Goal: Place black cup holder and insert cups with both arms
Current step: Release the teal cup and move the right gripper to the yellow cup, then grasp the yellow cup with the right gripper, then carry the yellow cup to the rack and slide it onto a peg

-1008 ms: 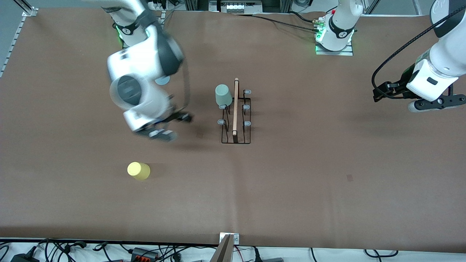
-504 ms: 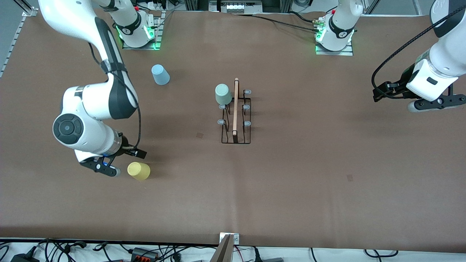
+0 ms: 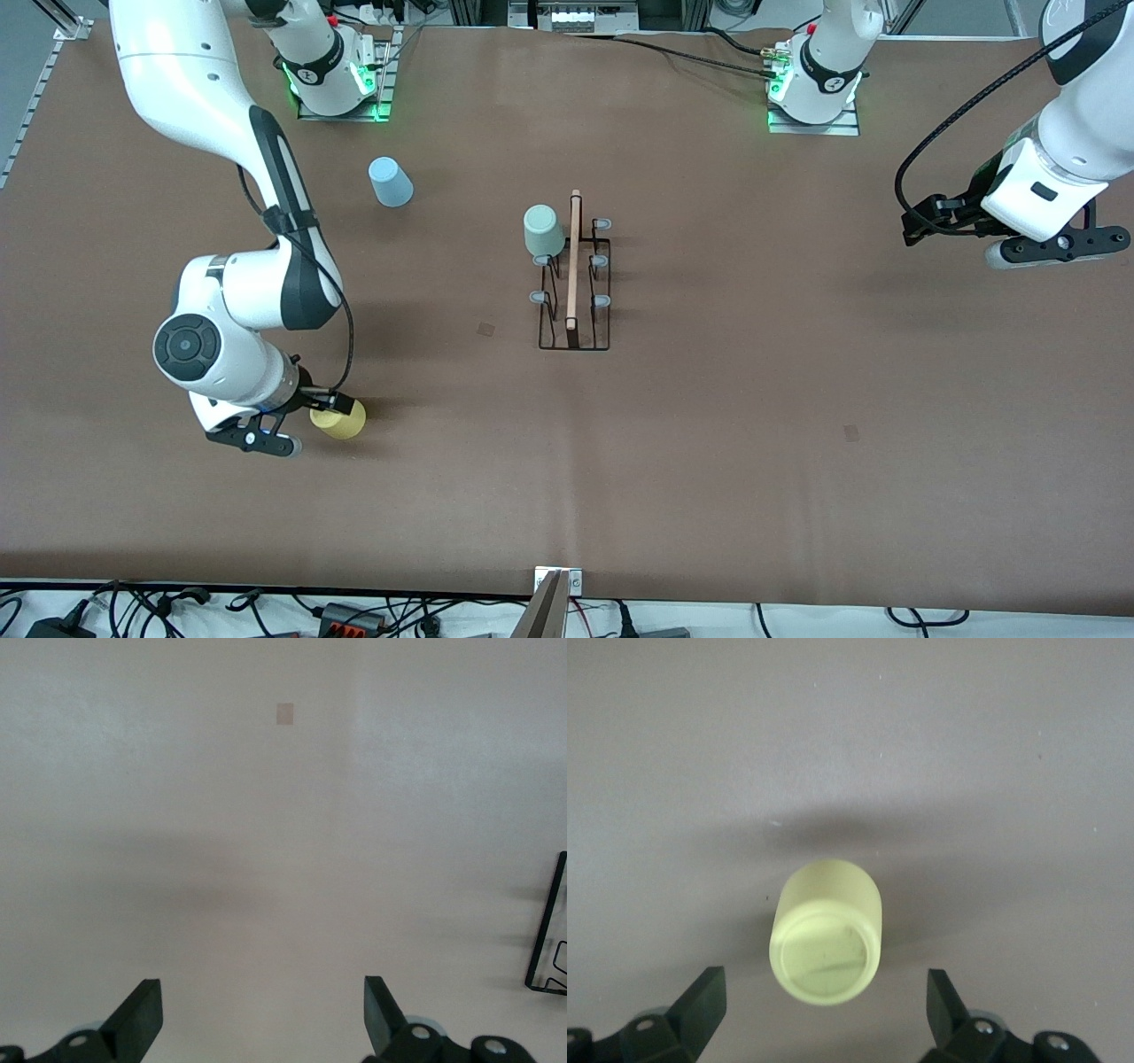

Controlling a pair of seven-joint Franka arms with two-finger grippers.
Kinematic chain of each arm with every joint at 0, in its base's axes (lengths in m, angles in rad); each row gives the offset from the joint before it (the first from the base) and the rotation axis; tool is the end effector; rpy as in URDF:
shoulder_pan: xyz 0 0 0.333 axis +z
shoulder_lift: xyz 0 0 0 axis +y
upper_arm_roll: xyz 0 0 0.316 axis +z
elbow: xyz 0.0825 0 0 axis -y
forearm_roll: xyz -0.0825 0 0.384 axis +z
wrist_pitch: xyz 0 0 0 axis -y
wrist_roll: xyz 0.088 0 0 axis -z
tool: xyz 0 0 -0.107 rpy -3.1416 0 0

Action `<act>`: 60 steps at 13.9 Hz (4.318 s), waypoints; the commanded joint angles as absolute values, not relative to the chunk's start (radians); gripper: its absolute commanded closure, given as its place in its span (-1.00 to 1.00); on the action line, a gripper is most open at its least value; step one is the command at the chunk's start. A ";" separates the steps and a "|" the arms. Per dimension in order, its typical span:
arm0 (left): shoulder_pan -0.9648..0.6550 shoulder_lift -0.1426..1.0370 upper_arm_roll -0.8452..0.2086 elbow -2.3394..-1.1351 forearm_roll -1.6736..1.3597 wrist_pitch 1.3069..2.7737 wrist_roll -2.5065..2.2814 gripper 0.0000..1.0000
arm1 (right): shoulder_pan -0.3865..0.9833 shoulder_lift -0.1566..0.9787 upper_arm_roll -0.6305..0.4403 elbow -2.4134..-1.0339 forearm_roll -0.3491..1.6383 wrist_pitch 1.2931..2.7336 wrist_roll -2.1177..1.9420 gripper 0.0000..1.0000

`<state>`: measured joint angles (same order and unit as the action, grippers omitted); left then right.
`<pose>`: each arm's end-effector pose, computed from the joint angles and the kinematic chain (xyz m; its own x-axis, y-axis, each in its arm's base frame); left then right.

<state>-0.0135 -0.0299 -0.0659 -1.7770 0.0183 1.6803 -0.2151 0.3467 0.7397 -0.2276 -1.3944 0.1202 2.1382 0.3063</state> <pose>0.5446 -0.0420 0.5525 0.9892 0.1336 -0.0610 0.1317 -0.9907 -0.0338 0.7211 0.1260 0.2785 0.9812 -0.1892 0.0374 -0.1907 -0.9808 0.0406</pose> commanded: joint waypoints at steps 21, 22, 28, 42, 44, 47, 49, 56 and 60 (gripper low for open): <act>0.018 -0.041 -0.081 -1.750 -0.024 1.643 -0.207 -1.00 | 0.267 0.845 -0.138 -1.319 0.147 2.155 0.156 -0.46; 0.018 -0.041 -0.081 -1.749 -0.029 1.643 -0.210 -1.00 | 0.267 0.845 -0.138 -1.319 0.146 2.155 0.156 -0.14; 0.018 -0.041 -0.080 -1.750 -0.031 1.637 -0.213 -1.00 | 0.287 0.761 -0.109 -1.319 0.149 2.032 0.159 0.49; 0.018 -0.038 -0.078 -1.749 -0.031 1.638 -0.206 -1.00 | 0.667 0.569 -0.038 -1.316 0.120 1.887 0.494 0.48; 0.018 -0.038 -0.078 -1.749 -0.029 1.638 -0.204 -1.00 | 0.683 0.586 -0.037 -1.316 0.118 1.897 0.505 0.48; 0.020 -0.038 -0.078 -1.749 -0.031 1.637 -0.204 -1.00 | 0.710 0.618 -0.037 -1.316 0.120 1.921 0.505 0.48; 0.026 -0.038 -0.078 -1.749 -0.031 1.638 -0.204 -1.00 | 0.712 0.629 -0.037 -1.316 0.118 1.933 0.503 0.48; 0.026 -0.037 -0.078 -1.749 -0.031 1.638 -0.202 -1.00 | 0.712 0.690 -0.035 -1.316 0.118 1.976 0.489 0.48; 0.026 -0.037 -0.078 -1.747 -0.031 1.638 -0.202 -1.00 | 0.716 0.721 -0.031 -1.316 0.121 1.977 0.503 -0.19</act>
<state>0.0222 -0.0335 -0.0799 -1.7575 -0.0130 1.6528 -0.2158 0.7038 0.7144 -0.0285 -1.3151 0.1293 1.9673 0.4880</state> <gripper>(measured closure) 0.000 0.339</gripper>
